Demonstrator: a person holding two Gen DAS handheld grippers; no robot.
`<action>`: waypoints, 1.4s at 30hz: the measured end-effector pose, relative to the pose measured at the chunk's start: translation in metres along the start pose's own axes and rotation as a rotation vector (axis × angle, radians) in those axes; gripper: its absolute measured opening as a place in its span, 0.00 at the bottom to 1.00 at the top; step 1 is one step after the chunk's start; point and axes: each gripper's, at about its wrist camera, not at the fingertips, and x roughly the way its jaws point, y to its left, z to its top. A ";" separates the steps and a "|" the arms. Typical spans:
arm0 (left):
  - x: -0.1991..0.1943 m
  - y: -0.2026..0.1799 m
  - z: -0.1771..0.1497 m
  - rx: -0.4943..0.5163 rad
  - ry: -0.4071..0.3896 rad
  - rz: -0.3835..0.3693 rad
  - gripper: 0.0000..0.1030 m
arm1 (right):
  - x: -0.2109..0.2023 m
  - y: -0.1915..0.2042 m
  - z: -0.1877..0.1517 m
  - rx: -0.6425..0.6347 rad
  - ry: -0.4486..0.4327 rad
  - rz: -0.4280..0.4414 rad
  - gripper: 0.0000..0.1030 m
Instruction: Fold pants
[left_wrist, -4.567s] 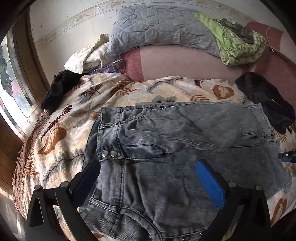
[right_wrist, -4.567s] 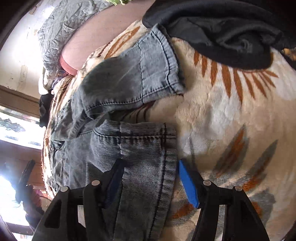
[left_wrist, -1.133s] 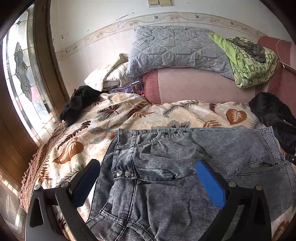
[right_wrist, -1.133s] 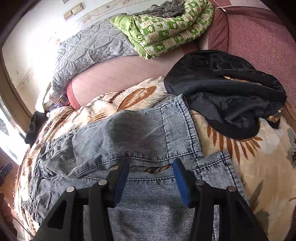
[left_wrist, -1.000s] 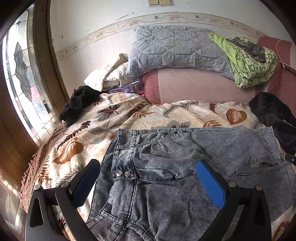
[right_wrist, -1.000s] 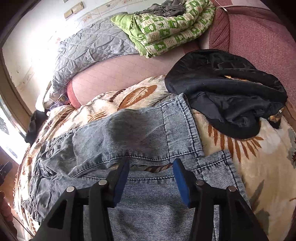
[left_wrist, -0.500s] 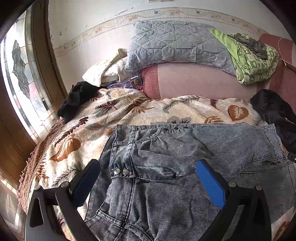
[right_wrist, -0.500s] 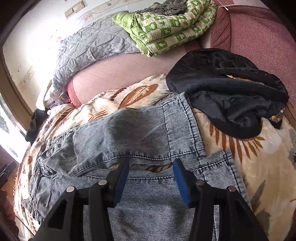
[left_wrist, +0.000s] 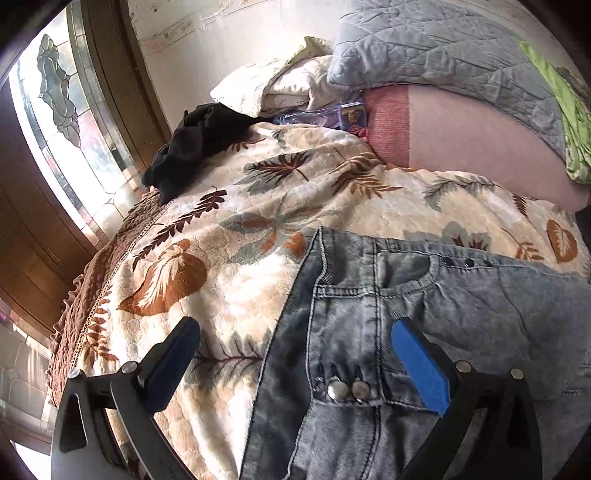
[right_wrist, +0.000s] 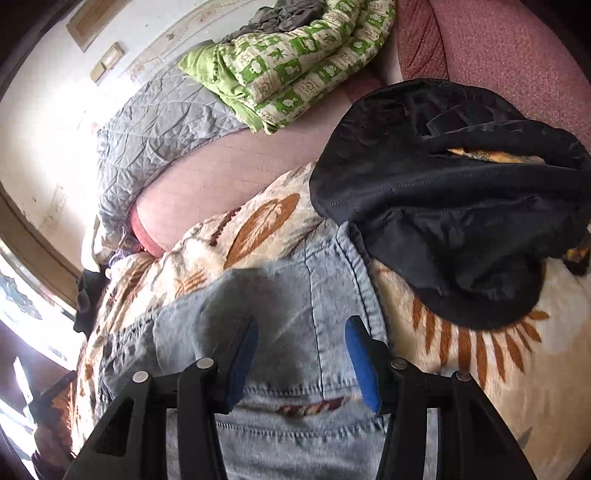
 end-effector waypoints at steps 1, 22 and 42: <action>0.009 0.004 0.006 -0.007 0.022 0.011 1.00 | 0.007 -0.002 0.010 0.009 -0.002 0.009 0.51; 0.119 0.061 0.069 -0.181 0.237 0.020 1.00 | 0.112 -0.022 0.062 0.005 0.047 -0.145 0.51; 0.170 -0.033 0.083 -0.081 0.342 -0.153 0.32 | 0.119 -0.019 0.052 -0.049 0.053 -0.192 0.30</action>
